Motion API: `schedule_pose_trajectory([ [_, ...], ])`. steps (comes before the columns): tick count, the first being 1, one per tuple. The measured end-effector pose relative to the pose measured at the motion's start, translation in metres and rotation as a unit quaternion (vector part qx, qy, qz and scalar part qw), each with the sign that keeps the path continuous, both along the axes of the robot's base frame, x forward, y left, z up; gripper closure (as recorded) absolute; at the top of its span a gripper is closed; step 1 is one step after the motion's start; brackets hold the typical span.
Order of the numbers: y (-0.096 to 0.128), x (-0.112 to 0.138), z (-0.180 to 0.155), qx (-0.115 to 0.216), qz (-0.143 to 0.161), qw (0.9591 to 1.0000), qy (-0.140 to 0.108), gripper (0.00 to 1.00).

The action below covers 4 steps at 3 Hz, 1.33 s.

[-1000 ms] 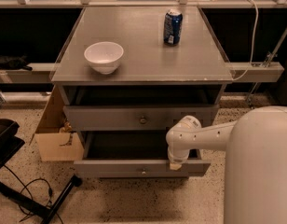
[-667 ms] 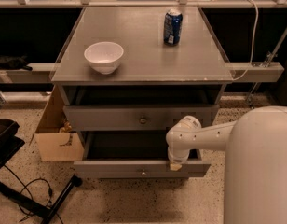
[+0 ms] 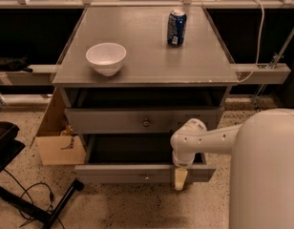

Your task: Open middle drawer

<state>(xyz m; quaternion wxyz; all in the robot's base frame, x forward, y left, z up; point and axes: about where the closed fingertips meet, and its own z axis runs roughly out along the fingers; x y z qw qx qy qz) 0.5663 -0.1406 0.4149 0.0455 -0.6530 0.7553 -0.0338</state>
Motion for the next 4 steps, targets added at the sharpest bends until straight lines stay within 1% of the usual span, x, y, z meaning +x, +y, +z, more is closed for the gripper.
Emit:
schedule_pose_trajectory([
  [1, 0.000, 0.000, 0.000, 0.000, 0.000, 1.0000, 0.000, 0.00],
  [2, 0.003, -0.010, -0.006, -0.011, -0.004, 0.9999, 0.013, 0.03],
  [3, 0.004, -0.032, -0.011, -0.020, -0.013, 0.9991, 0.034, 0.26],
  [4, 0.007, -0.053, -0.010, -0.015, -0.017, 0.9981, 0.057, 0.49],
])
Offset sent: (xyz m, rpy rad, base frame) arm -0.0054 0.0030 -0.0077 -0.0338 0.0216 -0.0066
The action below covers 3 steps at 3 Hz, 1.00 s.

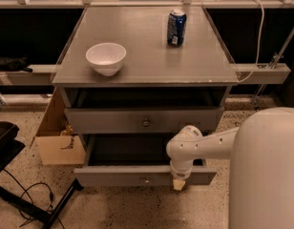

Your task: Open middle drawer

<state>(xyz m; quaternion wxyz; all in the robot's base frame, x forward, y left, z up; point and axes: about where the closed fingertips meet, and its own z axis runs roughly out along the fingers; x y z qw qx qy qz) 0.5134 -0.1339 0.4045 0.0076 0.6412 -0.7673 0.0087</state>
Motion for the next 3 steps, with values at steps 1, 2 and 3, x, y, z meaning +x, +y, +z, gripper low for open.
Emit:
schedule_pose_trajectory([
  [1, 0.001, -0.022, 0.004, 0.009, -0.006, 0.9997, 0.022, 0.72],
  [2, 0.001, -0.042, 0.005, 0.016, -0.009, 0.9987, 0.048, 0.95],
  [3, -0.012, -0.058, 0.006, 0.012, -0.025, 0.9974, 0.066, 1.00],
])
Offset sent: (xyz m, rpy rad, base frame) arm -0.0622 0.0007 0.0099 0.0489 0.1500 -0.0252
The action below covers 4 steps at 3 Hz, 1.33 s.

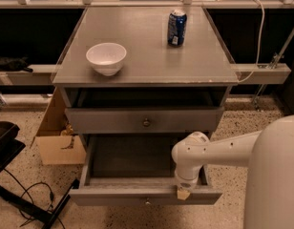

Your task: Open middle drawer

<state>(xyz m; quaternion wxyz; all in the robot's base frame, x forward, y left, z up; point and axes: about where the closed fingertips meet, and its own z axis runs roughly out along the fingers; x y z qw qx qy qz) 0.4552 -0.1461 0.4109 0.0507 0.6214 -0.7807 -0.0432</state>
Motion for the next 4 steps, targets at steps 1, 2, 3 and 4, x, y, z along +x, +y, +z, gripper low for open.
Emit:
schedule_pose_trajectory([
  [1, 0.000, 0.000, 0.000, 0.000, 0.000, 1.0000, 0.000, 1.00],
  [2, -0.004, -0.013, 0.001, 0.002, -0.008, 0.9998, 0.018, 1.00],
  [3, -0.001, -0.012, 0.001, 0.003, -0.008, 0.9998, 0.019, 1.00],
  [4, 0.001, -0.010, 0.001, 0.003, -0.008, 0.9998, 0.019, 0.81],
])
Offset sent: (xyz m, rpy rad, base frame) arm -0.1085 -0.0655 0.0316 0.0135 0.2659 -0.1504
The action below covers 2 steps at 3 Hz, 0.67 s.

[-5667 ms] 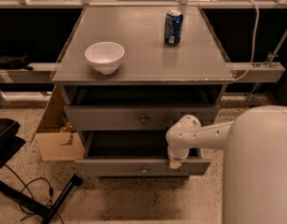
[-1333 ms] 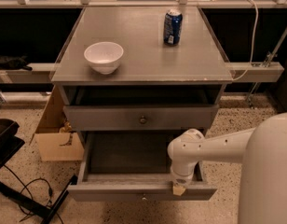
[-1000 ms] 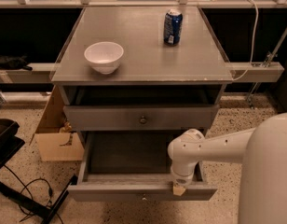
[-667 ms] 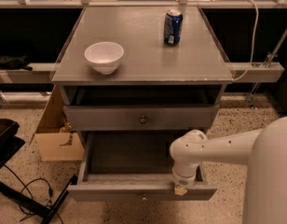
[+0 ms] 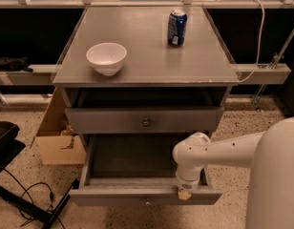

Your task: Open middle drawer

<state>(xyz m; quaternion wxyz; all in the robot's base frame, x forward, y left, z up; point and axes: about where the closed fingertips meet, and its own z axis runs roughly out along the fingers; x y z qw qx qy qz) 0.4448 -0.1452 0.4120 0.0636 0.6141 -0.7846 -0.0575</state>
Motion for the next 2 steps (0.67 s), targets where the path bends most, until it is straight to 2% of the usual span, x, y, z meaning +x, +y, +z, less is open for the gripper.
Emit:
schedule_pose_trajectory([
  [2, 0.0000, 0.0000, 0.0000, 0.000, 0.000, 1.0000, 0.000, 0.35],
])
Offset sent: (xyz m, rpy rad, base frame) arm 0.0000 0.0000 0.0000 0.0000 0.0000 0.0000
